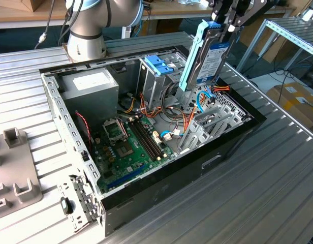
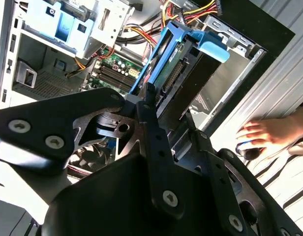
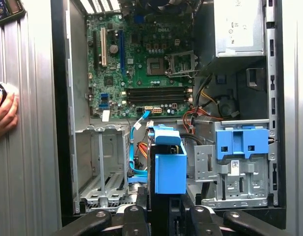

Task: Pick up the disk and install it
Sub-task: 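Pick up the disk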

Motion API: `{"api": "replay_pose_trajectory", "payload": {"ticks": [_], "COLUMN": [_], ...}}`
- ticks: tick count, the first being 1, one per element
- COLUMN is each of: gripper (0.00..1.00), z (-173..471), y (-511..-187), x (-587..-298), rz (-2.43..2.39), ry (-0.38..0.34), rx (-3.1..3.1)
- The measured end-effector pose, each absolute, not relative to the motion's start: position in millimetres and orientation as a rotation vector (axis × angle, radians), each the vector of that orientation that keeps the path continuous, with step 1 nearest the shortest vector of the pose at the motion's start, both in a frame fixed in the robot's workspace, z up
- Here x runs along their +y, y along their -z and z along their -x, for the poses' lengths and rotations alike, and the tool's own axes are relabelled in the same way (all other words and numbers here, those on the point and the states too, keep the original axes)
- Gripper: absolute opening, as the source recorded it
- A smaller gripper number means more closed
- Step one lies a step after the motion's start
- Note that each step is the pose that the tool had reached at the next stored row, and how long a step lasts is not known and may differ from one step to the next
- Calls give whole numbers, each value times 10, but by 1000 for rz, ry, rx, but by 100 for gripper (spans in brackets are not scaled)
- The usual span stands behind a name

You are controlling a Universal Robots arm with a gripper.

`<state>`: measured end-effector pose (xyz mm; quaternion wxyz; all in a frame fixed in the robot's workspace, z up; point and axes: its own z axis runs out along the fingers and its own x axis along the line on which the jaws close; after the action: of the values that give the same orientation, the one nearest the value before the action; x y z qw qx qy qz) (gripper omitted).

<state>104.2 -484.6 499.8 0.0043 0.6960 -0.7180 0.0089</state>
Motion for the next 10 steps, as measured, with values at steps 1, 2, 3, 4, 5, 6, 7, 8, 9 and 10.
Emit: {"api": "replay_pose_trajectory", "payload": {"ticks": [1, 2, 3, 4, 5, 6, 7, 8, 9, 10], "gripper": [35, 35, 35, 35, 35, 35, 35, 35, 35, 35], "z": [-1042, -1042, -1042, -1042, -1043, -1043, -1043, -1043, -1044, -1044], "y": [-4998, -4999, -4999, -4998, -4998, -4999, -4999, -4999, -4998, -4998], "x": [-4852, -4858, -4865, -4883, -4893, -4921, -4943, -4962, -4979, -4997], "rz": [-2180, -2180, -2180, -2180, -2180, -2180, -2180, -2180, -2180, -2180], "ry": [-28, -28, -28, -28, -28, -28, -29, -29, -29, -29], "rx": [-2250, -2249, -2249, -2249, -2249, -2249, -2249, -2249, -2249, -2249]}}
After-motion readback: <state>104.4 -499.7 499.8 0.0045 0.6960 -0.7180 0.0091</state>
